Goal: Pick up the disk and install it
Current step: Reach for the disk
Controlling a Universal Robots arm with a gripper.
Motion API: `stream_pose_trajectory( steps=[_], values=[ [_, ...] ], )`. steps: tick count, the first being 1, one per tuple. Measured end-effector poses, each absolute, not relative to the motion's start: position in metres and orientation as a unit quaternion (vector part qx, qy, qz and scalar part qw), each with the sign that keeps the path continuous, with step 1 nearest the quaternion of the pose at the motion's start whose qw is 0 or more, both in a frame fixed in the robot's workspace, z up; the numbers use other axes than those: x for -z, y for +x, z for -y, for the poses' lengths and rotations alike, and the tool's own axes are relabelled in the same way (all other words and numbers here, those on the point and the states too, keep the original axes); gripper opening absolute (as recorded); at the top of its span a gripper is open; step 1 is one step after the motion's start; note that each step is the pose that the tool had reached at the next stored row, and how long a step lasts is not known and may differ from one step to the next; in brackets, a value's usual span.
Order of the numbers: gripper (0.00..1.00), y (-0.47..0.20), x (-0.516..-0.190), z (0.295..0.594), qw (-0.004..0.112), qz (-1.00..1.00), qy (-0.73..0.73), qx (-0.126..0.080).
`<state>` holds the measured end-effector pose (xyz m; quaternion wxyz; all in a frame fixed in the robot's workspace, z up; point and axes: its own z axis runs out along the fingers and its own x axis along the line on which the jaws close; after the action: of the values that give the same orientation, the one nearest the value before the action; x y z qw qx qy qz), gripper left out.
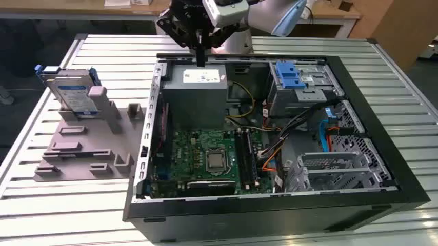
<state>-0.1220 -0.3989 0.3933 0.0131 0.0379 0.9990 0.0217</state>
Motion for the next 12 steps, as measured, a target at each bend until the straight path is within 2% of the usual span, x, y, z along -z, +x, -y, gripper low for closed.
stream_pose_trajectory(
  steps=[12],
  values=[
    [0.11,-0.1251,-0.3933,0.3989,0.013,-0.999,0.038,-0.022]
  ],
)
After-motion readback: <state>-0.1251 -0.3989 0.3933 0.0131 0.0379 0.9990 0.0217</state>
